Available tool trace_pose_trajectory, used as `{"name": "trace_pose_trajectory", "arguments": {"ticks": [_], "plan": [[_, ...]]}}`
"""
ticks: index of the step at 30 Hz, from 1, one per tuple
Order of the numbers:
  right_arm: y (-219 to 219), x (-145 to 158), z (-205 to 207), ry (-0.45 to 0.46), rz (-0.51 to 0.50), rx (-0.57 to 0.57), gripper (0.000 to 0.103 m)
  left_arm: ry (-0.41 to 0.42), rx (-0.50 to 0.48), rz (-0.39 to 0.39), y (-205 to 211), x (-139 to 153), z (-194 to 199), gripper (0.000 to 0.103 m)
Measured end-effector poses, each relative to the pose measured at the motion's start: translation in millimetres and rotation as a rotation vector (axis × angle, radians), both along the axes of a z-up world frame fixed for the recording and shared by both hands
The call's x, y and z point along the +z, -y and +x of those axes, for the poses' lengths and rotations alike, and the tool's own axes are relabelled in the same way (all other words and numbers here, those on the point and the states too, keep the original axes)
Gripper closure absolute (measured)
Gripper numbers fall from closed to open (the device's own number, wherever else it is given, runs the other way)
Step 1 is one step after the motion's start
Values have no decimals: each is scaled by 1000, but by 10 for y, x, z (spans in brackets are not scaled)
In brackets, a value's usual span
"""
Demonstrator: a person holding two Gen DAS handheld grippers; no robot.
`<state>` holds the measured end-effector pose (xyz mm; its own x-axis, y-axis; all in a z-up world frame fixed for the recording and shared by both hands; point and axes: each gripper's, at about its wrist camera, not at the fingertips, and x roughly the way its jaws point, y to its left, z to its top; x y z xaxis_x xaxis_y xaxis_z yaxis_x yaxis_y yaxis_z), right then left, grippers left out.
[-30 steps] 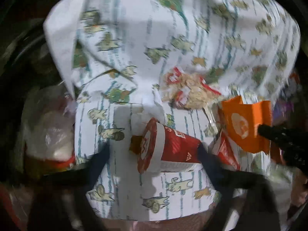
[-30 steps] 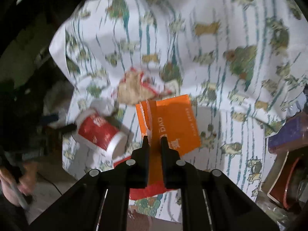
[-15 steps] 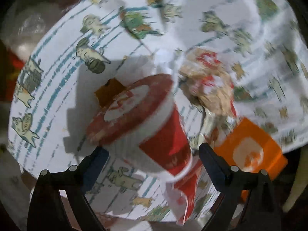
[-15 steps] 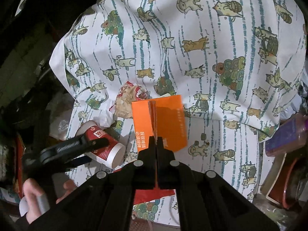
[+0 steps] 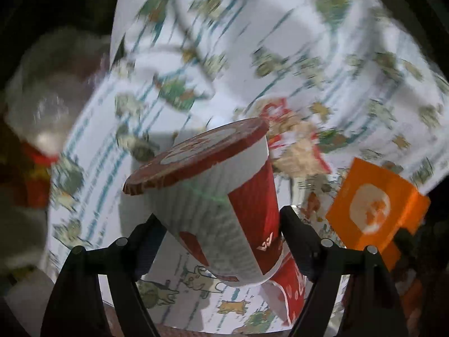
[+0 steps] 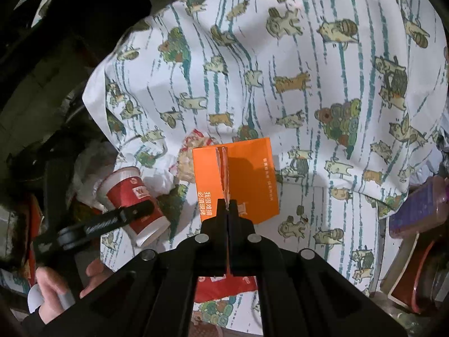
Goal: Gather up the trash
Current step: 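Lift the red cup with left tool while right tool lifts the orange box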
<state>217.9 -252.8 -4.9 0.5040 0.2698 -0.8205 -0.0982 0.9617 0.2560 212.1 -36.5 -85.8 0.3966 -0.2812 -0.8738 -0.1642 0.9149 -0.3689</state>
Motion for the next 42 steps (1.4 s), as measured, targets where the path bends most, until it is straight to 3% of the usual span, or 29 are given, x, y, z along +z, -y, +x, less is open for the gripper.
{"name": "trace_pose_trajectory", "arguments": {"ticks": [3,6,10,14,18,23,27,31,40,42], "plan": [[-16,-12,22,19,-1,-9,103,104,-62,-66,-22,255,0,21],[21,-25,47,28,3,-45,103,223,-98,-15,-20,549,-56,21],[105,14,48,18,89,-47,103,402,-151,110,10,938,-289,21],[155,104,-20,74,91,-70,103,539,-228,334,112,1078,-450,21],[170,164,-68,119,49,-86,103,523,-228,230,-35,1085,-492,21],[123,194,-125,158,9,-78,103,509,-189,239,-196,1131,-498,21],[42,299,-218,213,-1,-54,103,548,-172,253,-303,1262,-561,21],[-58,513,-386,272,-24,-52,103,635,-177,350,-317,1583,-765,21],[-264,1215,-1152,439,-45,-36,103,707,-123,276,-644,2355,-1540,21],[-293,1318,-1319,443,5,-6,103,725,-124,258,-677,2442,-1713,21]]}}
